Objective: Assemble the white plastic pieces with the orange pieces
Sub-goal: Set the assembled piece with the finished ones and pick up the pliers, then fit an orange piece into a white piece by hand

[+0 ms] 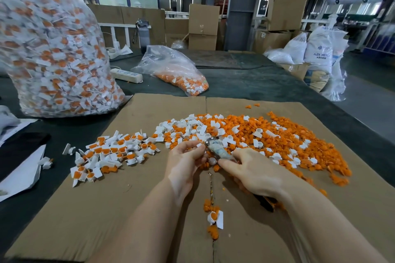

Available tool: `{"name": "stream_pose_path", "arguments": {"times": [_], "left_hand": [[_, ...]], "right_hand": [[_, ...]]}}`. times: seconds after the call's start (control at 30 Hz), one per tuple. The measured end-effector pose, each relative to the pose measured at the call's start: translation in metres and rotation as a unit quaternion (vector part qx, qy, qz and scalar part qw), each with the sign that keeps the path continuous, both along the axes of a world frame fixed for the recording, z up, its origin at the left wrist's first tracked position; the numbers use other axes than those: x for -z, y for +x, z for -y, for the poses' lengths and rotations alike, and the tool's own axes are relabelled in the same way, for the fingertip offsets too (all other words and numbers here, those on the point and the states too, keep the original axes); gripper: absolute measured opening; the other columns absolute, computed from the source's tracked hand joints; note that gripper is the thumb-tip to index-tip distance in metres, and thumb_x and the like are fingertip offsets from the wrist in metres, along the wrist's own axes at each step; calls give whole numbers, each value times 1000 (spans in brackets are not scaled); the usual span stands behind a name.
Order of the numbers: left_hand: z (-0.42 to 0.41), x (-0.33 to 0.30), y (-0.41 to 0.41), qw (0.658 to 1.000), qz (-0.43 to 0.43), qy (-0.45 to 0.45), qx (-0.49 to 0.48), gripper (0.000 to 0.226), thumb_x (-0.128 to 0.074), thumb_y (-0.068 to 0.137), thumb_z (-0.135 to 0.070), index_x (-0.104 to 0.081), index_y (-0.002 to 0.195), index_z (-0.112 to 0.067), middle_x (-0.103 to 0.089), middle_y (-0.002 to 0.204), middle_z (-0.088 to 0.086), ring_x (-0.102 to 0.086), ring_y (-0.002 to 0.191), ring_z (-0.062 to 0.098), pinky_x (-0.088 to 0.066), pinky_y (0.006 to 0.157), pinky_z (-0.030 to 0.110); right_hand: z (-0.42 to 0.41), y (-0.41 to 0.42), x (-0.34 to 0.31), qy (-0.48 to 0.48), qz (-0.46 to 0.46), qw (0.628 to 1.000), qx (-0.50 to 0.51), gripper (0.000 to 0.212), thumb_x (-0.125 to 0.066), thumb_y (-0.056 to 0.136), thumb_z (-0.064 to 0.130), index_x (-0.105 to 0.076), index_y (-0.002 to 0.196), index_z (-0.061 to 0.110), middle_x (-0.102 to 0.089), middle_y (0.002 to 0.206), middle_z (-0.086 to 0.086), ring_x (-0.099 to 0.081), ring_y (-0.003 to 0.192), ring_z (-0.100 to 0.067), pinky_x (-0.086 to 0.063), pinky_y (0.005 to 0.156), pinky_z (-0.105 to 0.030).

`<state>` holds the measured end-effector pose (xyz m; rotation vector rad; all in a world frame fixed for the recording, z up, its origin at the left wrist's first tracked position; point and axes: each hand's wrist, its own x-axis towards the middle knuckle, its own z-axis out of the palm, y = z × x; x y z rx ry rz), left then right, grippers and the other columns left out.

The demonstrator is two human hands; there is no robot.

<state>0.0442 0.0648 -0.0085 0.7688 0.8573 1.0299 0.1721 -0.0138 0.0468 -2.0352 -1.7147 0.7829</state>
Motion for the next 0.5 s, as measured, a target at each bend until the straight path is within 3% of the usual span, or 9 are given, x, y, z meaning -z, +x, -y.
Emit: {"name": "stream_pose_path", "arguments": {"times": [0.23, 0.5], "left_hand": [[4, -1, -1, 1000, -8, 12, 7, 18, -58, 86, 4, -59, 104, -1, -64, 85, 13, -61, 61, 11, -53, 55, 18], [6, -2, 0, 1000, -15, 16, 4, 14, -58, 86, 4, -60, 98, -2, -64, 79, 11, -62, 56, 9, -53, 53, 17]], "right_hand": [[2, 0, 7, 35, 40, 999, 6, 32, -44, 94, 48, -42, 73, 24, -44, 70, 4, -41, 57, -9, -28, 51, -21], [1, 2, 14, 47, 61, 997, 25, 35, -44, 91, 54, -43, 74, 23, -46, 72, 5, -43, 59, -7, -28, 52, -20]]}}
